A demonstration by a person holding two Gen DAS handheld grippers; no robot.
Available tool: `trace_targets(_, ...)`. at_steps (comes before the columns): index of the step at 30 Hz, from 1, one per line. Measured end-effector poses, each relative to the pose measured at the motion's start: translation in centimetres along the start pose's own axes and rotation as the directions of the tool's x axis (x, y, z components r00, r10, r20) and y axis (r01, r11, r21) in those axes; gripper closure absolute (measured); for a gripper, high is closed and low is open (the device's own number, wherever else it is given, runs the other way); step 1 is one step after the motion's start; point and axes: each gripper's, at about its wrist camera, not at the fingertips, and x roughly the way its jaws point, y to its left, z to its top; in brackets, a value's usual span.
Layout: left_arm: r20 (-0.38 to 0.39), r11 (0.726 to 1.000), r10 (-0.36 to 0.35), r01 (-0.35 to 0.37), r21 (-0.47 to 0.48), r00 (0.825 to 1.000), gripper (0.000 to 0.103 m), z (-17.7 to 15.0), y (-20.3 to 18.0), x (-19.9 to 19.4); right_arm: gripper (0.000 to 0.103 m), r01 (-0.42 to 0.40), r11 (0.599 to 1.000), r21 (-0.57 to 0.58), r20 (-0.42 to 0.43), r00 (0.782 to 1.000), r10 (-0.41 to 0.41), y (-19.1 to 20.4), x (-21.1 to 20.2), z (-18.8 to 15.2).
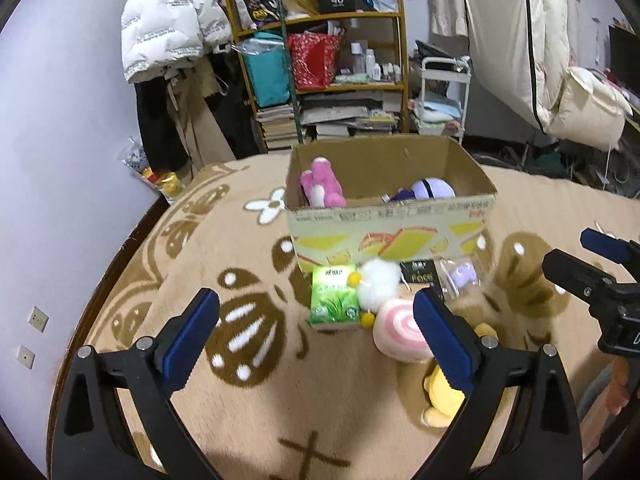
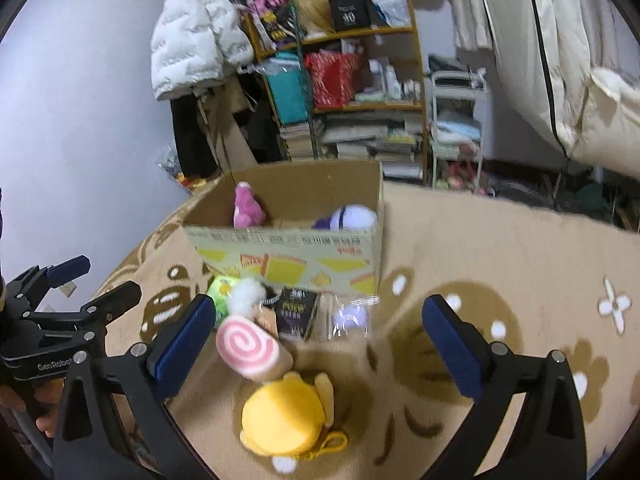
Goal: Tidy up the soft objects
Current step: 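Move left tool to swirl cushion while right tool reaches yellow plush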
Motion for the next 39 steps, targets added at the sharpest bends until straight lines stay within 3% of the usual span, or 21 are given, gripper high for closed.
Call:
trace_targets(11, -0.121, 0.997, -0.073, 0.075, 0.013, 0.990, 0.006, -1.1, -0.9, 2.9, 0.000, 0.001, 0.998, 0.067, -0.130, 0.991, 0.008, -1.1, 2.6, -1.5)
trace_targets(20, -0.202, 0.991, -0.129, 0.136, 0.018, 0.971, 0.006, -2.0, -1.8, 4.9, 0.001, 0.013, 0.992, 0.123, -0.258, 0.966, 0.019, -2.2, 5.2, -2.5)
trace_targets(33, -0.273, 0.969, -0.240, 0.249, -0.003, 0.932, 0.006, -2.4, -2.6, 7.1, 0.018, 0.002, 0.979, 0.206, -0.439, 0.894, 0.090, -3.1, 8.8, -4.5)
trace_targets(39, -0.312, 0.949, -0.307, 0.315, -0.025, 0.899, 0.006, -2.3, -3.3, 8.6, 0.028, -0.027, 0.978, 0.207, -0.478, 0.869, 0.125, -2.6, 9.7, -5.2)
